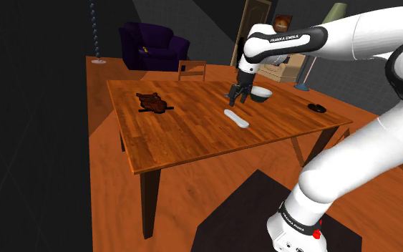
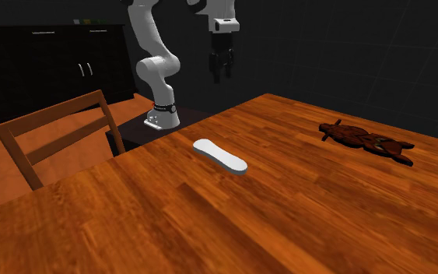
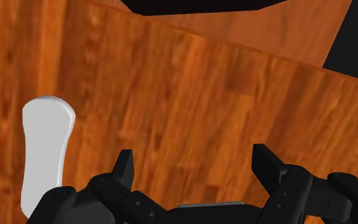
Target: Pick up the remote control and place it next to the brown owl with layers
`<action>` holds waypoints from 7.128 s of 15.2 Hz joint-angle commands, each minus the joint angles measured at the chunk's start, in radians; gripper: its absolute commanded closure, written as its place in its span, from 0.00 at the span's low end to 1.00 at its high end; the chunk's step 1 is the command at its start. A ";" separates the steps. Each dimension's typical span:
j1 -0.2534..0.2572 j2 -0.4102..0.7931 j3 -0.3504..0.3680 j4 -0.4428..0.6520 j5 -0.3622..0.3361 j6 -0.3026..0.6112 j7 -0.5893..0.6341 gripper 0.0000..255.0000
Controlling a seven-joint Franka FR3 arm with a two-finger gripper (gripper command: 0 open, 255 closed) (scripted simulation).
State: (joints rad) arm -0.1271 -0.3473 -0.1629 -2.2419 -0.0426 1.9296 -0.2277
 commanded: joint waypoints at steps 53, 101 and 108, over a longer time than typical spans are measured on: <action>-0.175 0.689 -0.165 0.471 0.181 0.148 -0.221 1.00; 0.101 0.921 -0.019 0.767 0.172 0.101 0.222 1.00; 0.101 0.921 -0.019 0.766 0.172 0.101 0.222 0.00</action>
State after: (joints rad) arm -0.0265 0.5736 -0.1819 -1.4756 0.1296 2.0309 -0.0052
